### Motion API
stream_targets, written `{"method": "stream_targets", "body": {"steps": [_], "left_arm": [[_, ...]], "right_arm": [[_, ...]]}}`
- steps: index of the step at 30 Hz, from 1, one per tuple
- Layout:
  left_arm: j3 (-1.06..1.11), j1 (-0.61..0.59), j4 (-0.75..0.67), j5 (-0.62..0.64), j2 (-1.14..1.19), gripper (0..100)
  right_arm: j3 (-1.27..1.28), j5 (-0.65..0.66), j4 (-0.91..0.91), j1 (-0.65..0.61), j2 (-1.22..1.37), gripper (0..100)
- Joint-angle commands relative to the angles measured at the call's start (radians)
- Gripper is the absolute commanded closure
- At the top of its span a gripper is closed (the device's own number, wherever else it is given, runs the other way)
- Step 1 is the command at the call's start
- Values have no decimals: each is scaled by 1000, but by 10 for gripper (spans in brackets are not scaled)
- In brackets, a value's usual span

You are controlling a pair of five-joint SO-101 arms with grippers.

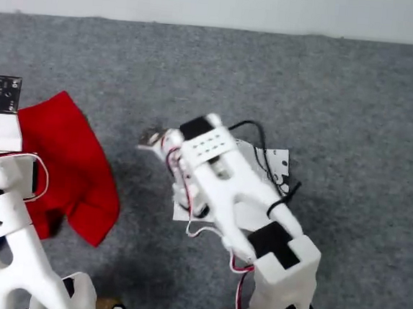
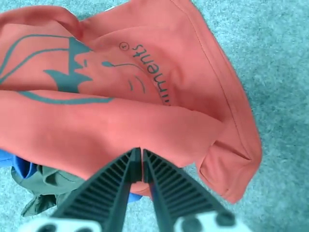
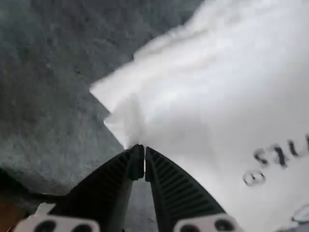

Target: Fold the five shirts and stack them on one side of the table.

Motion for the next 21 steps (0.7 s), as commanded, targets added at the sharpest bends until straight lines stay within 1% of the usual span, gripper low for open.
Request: {"method": "stream_targets", "body": {"steps": [1, 4, 8, 13, 17, 21], "left_arm": [[-7, 2, -17, 6, -25, 985], [-7, 2, -17, 6, -25, 985], [-7, 2, -17, 6, -23, 985], [-8, 2, -17, 6, -25, 985], [-13, 2, -17, 6, -25, 985], [-8, 2, -17, 6, -25, 985]], "right_arm": [[5, -43, -134, -31, 21, 990], [-38, -77, -159, -35, 36, 990], [-126, -103, -47, -30, -1, 990], [-167, -121, 85, -8, -153, 990], [-167, -187, 154, 91, -271, 990], [-149, -195, 231, 203, -328, 990]]}}
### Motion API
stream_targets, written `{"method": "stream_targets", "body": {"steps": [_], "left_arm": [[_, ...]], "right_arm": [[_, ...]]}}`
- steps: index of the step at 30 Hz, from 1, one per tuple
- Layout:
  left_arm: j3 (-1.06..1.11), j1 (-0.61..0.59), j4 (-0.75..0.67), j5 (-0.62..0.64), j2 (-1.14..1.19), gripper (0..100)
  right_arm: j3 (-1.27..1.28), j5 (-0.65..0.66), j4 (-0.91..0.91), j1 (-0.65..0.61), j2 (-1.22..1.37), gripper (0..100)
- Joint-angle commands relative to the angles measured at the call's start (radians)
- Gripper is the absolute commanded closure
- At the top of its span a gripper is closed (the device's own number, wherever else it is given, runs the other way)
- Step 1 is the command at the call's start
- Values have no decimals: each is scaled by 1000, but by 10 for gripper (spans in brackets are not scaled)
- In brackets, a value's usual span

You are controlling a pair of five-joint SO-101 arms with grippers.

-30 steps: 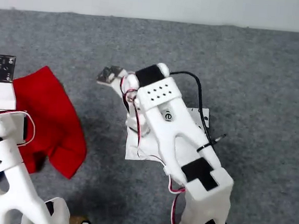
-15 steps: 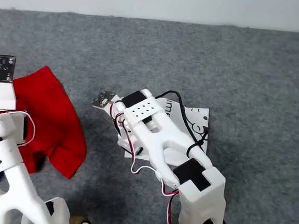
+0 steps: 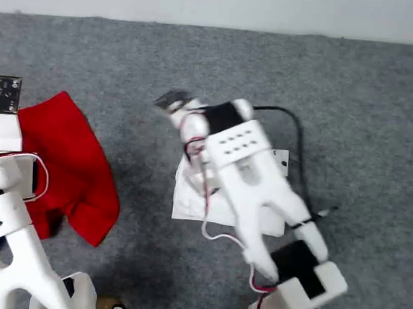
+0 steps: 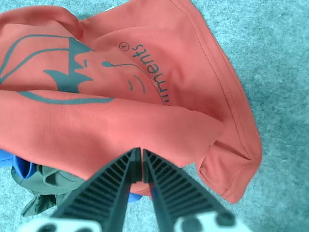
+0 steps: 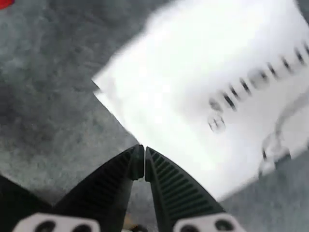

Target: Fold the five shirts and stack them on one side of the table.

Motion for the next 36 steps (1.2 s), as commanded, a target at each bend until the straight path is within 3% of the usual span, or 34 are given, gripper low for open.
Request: {"method": "stream_targets", "body": {"steps": [1, 5, 11, 16, 24, 31, 33, 36], "left_arm": [[-7, 2, -17, 6, -25, 985], [-7, 3, -11, 5, -25, 985], [-15, 8, -18, -6, -21, 984], [-7, 6, -14, -77, -18, 984], [-4, 8, -12, -83, -17, 984], [62, 8, -18, -83, -17, 984], [76, 8, -18, -84, -17, 984], [82, 8, -18, -84, -17, 984]], "right_arm": [[-9, -11, 45, 117, -102, 990], [100, -9, 28, 236, -168, 972], [336, -18, -30, 323, -209, 731], [459, -80, -225, 381, -197, 729], [580, -129, -473, 375, -87, 729], [566, -129, -479, 378, 136, 734], [566, -127, -466, 377, 176, 774], [566, -120, -467, 375, 191, 916]]}}
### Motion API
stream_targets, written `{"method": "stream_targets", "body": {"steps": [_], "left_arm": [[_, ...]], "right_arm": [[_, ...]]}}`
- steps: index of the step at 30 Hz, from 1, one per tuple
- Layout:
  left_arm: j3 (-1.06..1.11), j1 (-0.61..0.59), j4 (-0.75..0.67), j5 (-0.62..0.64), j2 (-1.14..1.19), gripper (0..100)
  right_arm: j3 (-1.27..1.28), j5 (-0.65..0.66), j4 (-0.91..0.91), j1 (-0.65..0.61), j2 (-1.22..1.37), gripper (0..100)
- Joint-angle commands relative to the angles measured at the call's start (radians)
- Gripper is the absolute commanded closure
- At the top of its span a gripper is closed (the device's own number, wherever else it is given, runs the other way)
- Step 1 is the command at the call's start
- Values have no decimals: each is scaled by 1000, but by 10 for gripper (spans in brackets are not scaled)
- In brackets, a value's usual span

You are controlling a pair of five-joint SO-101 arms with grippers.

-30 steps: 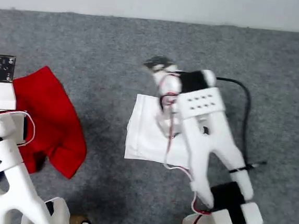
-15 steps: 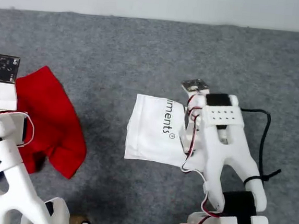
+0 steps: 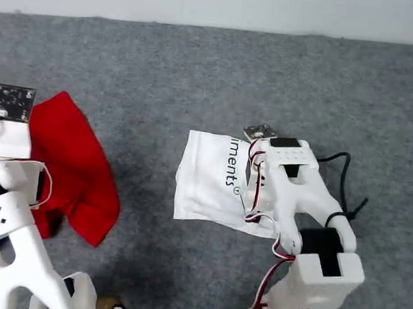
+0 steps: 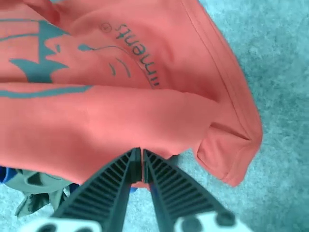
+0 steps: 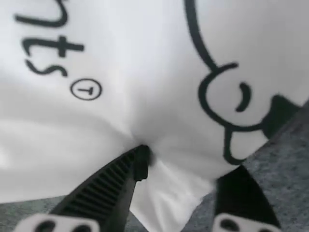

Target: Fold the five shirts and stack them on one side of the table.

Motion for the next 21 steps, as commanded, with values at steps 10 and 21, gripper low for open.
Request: {"method": "stream_targets", "body": {"steps": [10, 21], "left_arm": [[-2, 8, -34, -15, -17, 984], [-2, 8, -38, -15, -23, 984]], "right_arm": [[-15, 295, -5, 137, 50, 988], [-612, 1062, 54, 315, 84, 988]]}}
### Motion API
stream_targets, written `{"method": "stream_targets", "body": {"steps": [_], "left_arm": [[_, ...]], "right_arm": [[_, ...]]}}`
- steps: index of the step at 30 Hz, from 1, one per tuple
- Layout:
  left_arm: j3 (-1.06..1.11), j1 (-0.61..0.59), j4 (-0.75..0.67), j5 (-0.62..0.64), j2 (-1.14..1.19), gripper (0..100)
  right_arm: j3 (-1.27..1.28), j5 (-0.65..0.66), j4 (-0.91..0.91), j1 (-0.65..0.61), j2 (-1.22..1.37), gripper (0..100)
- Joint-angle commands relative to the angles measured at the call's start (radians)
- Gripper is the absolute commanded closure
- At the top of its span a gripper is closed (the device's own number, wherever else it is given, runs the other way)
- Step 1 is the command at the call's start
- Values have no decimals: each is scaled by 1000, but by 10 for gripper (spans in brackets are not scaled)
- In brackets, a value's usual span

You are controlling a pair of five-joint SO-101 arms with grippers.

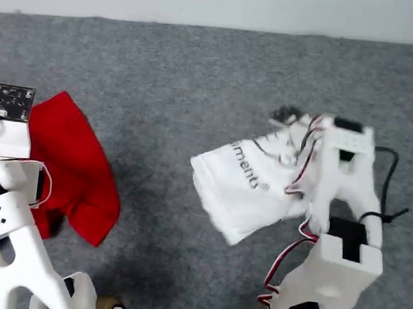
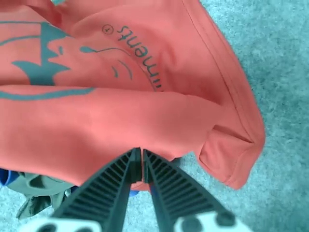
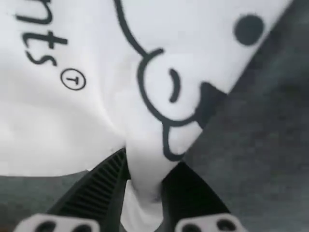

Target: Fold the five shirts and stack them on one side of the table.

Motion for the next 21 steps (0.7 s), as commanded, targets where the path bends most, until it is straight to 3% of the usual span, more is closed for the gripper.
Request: {"method": "stream_targets", "body": {"steps": [1, 7, 10, 15, 21], "left_arm": [[-5, 8, -20, -15, -23, 984], [-5, 8, -18, -15, -23, 984], [-5, 8, -20, -15, -20, 984], [-5, 8, -21, -15, -18, 984], [-5, 8, -21, -15, -18, 984]], "right_arm": [[-216, 192, -38, 10, 16, 988], [-311, 222, -191, 4, 119, 977], [-331, 204, -173, 5, 122, 864], [-405, -218, -99, -10, 41, 709], [-405, -422, 73, -51, 12, 745]]}}
